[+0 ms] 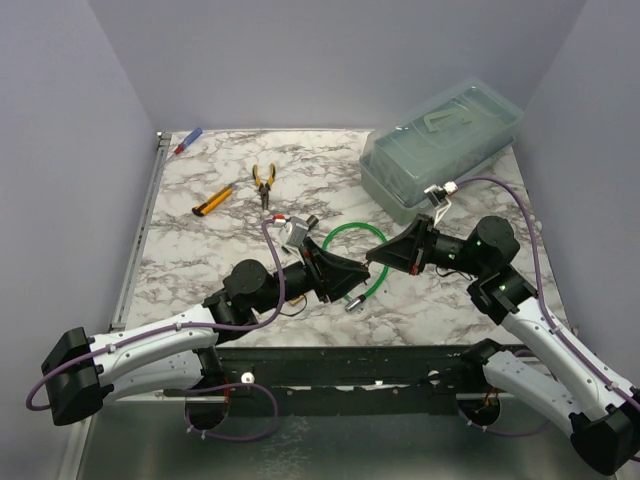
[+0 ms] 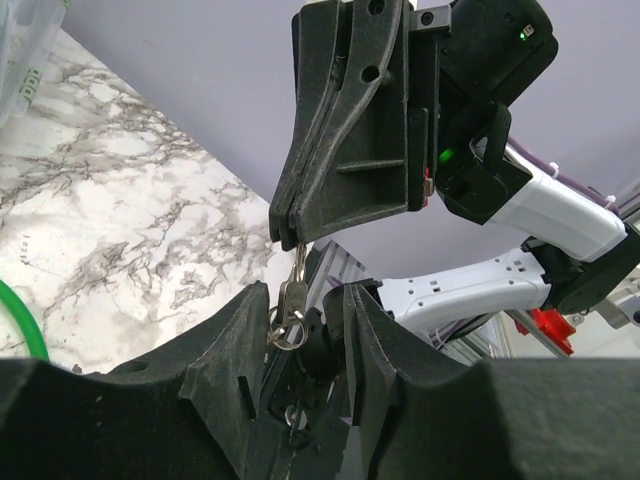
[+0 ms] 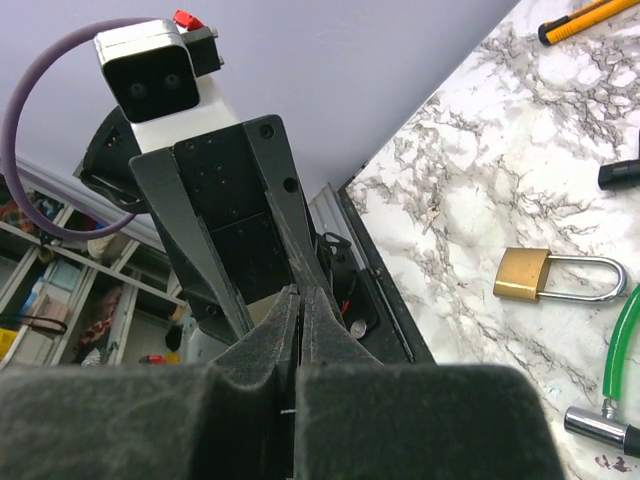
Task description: Unlock with the key
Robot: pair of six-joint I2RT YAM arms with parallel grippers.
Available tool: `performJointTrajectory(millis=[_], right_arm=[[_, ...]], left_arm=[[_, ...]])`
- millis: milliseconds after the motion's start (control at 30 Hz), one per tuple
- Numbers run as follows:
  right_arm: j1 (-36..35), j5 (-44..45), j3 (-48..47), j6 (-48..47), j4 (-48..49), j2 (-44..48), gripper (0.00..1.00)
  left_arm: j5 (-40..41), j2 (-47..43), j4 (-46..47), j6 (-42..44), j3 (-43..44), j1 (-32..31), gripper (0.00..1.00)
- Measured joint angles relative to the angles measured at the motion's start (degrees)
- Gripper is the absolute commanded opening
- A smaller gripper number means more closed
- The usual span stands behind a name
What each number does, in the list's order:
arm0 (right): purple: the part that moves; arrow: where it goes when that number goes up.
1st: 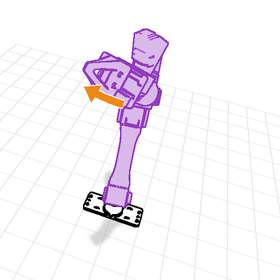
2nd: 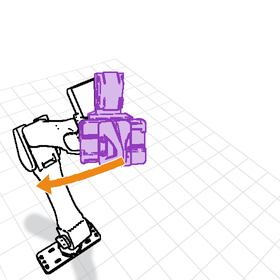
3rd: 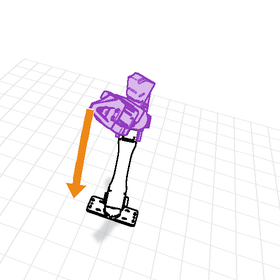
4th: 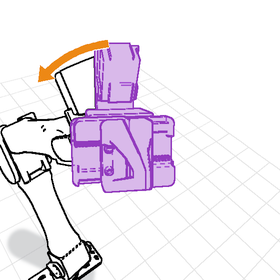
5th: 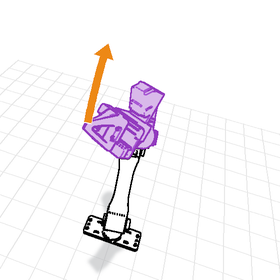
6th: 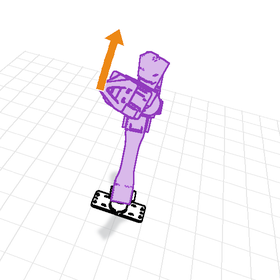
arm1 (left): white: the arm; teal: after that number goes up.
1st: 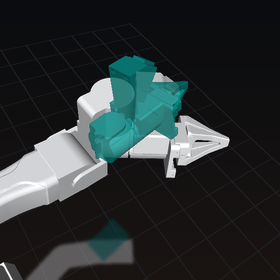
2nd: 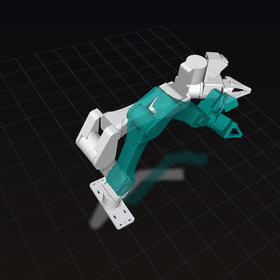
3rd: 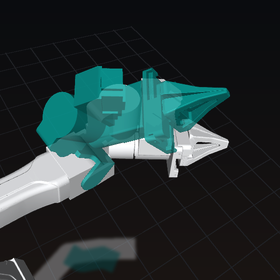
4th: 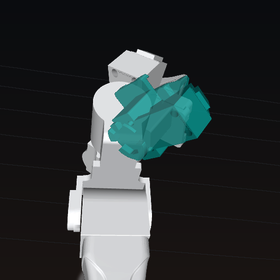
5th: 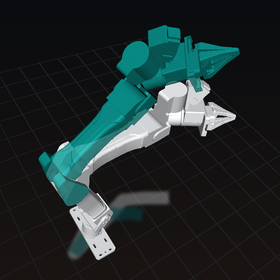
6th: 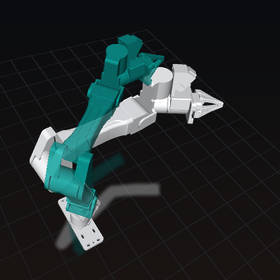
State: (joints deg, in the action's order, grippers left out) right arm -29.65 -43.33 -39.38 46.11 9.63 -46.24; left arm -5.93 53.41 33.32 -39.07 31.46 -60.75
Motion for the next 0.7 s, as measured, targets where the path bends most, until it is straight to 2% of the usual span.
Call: performJointTrajectory(millis=[167, 333, 467, 500, 600, 667, 700], right_arm=[[0.0, 0.22, 0.0, 0.02, 0.11, 0.0, 0.0], [0.0, 0.24, 0.0, 0.17, 0.55, 0.0, 0.0], [0.0, 0.24, 0.0, 0.17, 0.59, 0.02, 0.01], [0.0, 0.24, 0.0, 0.15, 0.61, 0.02, 0.07], [0.0, 0.57, 0.0, 0.02, 0.31, 0.07, 0.42], [0.0, 2.01, -0.2, -1.07, -1.18, 0.28, 0.56], [0.0, 2.95, -0.5, -1.51, -2.45, 0.39, 0.61]], left_arm=[[0.02, 0.02, 0.04, -0.57, -0.48, 0.0, 0.23], [0.2, 0.13, 0.04, -0.94, -0.52, 0.02, 0.0], [0.42, 0.17, 0.2, -1.16, -0.52, 0.04, 0.0], [0.44, 0.17, 0.22, -1.18, -0.52, 0.04, 0.0], [0.66, 0.15, 0.2, -1.22, -0.55, 0.04, 0.0], [1.2, -0.02, -0.07, -1.22, -0.63, 0.04, 0.0], [1.49, -0.48, -0.66, -1.22, -0.76, 0.09, 0.0]])
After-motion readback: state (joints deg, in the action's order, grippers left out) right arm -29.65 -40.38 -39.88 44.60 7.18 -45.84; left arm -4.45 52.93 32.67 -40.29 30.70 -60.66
